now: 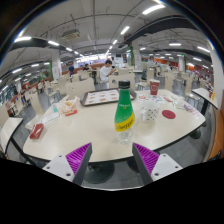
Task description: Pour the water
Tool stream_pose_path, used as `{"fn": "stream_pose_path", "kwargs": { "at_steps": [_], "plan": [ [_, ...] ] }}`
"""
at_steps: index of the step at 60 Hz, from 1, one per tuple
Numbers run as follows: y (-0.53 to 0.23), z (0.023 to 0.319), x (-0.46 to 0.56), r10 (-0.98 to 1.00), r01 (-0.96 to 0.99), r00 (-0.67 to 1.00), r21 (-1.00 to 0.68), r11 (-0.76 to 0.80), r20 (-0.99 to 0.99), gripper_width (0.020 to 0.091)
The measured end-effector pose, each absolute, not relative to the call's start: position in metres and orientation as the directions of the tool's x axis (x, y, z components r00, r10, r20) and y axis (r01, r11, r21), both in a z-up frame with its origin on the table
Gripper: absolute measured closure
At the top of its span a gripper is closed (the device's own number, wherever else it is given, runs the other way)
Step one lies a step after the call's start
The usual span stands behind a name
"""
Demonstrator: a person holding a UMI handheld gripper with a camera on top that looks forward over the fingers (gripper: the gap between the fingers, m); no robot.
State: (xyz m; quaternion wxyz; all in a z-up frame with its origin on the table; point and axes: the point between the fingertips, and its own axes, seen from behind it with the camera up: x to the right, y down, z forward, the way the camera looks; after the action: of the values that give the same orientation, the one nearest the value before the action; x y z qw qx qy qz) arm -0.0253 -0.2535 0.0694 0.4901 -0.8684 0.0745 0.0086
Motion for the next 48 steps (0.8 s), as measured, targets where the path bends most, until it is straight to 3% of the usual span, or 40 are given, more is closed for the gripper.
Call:
{"fn": "stream_pose_path", "kwargs": {
  "at_steps": [21,24,26,36,42,48],
  "plan": [
    [-0.134,0.061,0.028,-0.119,-0.042,0.993,-0.932,-0.36,0.002,0.0296],
    [-0.124,0.061,0.031,-0.111,-0.015,0.993,-0.939,-0.344,0.025,0.0406],
    [-0.119,0.055,0.034,-0.112,0.012,0.992,-0.935,-0.355,0.055,0.0575],
    [-0.107,0.053,0.032,-0.075,0.028,0.995,-0.932,-0.361,0.059,0.0622],
    [-0.102,0.054,0.027,-0.004,0.063,0.997,-0.912,-0.405,0.071,0.0718],
    [-0.093,0.052,0.019,0.052,0.05,0.998,-0.891,-0.452,0.03,0.0719]
  ]
}}
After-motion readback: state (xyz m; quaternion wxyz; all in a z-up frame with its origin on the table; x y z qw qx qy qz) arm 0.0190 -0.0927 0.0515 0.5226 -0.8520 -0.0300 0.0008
